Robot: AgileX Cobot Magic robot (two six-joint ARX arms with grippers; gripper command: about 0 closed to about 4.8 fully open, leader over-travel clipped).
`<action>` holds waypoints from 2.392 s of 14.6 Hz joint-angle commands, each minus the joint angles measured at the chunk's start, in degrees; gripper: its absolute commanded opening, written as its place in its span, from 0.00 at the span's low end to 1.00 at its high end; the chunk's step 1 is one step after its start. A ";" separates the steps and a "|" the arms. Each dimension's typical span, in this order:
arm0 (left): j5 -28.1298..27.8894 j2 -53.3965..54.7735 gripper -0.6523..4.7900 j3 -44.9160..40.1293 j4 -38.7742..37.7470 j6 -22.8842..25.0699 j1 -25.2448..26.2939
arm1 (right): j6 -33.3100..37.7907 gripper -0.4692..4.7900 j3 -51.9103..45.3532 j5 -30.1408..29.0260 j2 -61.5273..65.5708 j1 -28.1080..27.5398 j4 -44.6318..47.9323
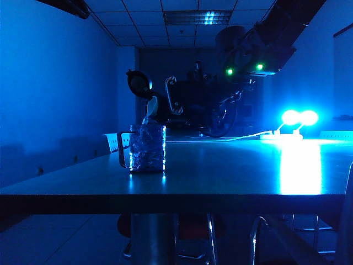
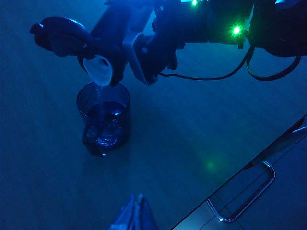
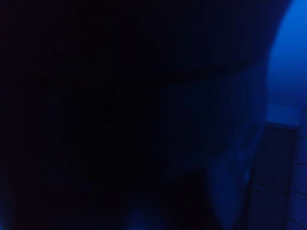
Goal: Pick up the black thermos cup, pour some water from it into the cup, and then put the thermos cup back on the table.
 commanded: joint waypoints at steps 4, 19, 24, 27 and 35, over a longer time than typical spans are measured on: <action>0.09 -0.17 0.11 0.22 0.28 0.39 -0.04 | -0.87 0.40 0.81 -0.11 -1.14 0.15 5.09; 0.11 -0.17 0.11 0.22 0.28 0.39 -0.04 | -1.20 0.40 0.81 -0.13 -1.14 0.15 4.83; 0.11 -0.17 0.11 0.22 0.28 0.39 -0.04 | -1.20 0.40 0.81 -0.11 -1.14 0.15 4.79; 0.13 -0.17 0.11 0.22 0.28 0.37 -0.04 | -1.25 0.40 0.81 -0.09 -1.14 0.15 4.15; 0.17 -0.17 0.11 0.22 0.28 0.37 -0.04 | -1.42 0.40 0.81 0.09 -1.14 0.15 3.76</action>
